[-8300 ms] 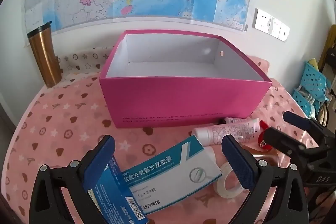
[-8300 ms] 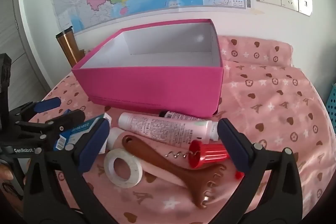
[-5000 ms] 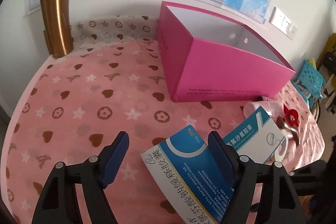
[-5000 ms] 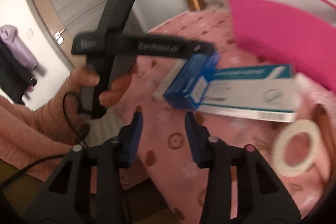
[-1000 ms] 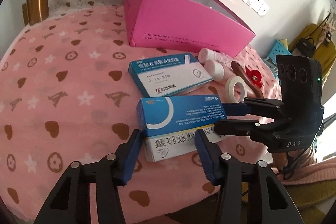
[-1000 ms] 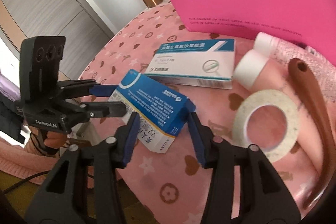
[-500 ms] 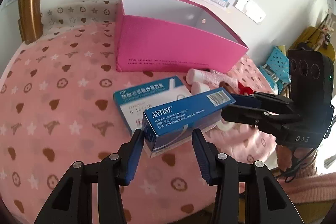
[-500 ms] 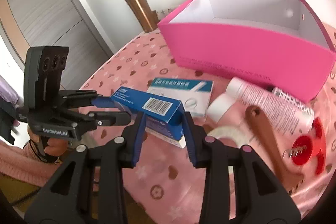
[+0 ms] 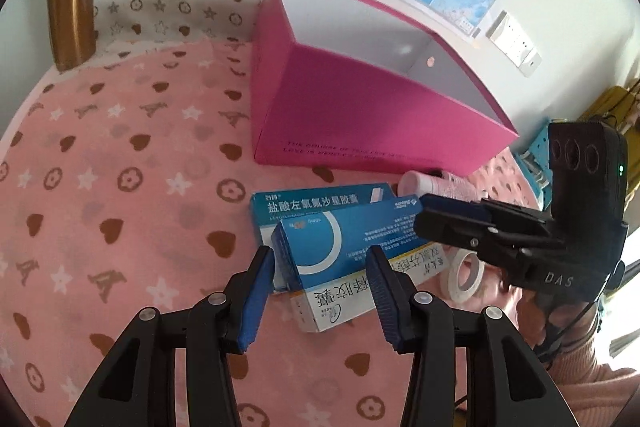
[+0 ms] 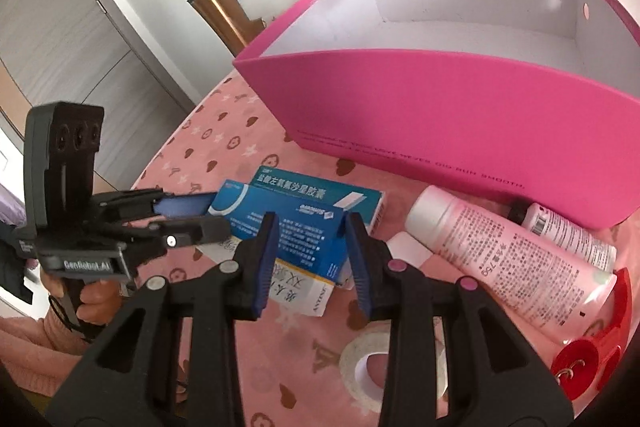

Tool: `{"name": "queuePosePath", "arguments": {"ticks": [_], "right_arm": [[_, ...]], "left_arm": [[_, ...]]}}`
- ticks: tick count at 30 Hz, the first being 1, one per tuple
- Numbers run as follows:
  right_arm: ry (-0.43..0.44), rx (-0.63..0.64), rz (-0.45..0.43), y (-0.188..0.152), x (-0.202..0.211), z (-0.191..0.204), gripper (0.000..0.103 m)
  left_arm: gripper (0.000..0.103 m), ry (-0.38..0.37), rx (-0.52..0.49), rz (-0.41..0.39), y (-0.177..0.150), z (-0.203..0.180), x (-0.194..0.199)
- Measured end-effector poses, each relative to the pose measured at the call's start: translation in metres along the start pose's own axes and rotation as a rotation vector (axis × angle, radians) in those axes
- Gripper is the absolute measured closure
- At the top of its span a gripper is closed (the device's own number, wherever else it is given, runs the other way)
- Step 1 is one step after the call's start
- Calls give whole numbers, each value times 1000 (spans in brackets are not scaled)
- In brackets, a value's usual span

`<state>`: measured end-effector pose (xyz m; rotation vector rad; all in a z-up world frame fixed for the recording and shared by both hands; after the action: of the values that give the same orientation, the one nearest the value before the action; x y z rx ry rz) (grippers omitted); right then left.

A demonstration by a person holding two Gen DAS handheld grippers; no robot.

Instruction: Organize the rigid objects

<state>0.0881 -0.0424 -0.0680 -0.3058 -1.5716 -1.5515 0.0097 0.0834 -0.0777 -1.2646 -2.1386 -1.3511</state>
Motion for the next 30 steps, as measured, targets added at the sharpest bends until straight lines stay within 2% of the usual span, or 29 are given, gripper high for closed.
{"name": "queuePosePath", "arguments": {"ticks": [3, 7, 10, 16, 23, 30], "right_arm": [[-16, 19, -21, -4, 9, 3, 66], [-18, 48, -2, -13, 9, 9, 65], [-17, 34, 18, -14, 2, 7, 63], [-14, 21, 3, -11, 11, 5, 63], [-31, 39, -59, 4, 40, 5, 63], [-37, 46, -134, 29, 74, -1, 63]], "left_arm": [[56, -7, -14, -3, -6, -3, 5], [61, -48, -26, 10, -12, -6, 6], [61, -44, -25, 9, -11, -7, 4], [61, -55, -37, -4, -5, -16, 9], [61, -57, -89, -35, 12, -37, 18], [61, -80, -168, -100, 48, -62, 36]]}}
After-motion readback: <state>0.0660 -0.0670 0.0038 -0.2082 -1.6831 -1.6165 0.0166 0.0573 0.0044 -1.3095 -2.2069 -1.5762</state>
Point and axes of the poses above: each gripper's, at about its wrist camera, not at the fingertips, and x roughly against the way its jaws point, z to its left, y to its top, the point moved 5 cm from there along -x, roughly the way its jaws point, and after that the axes turned 14 degrees about -y, right-handed, at the moved point
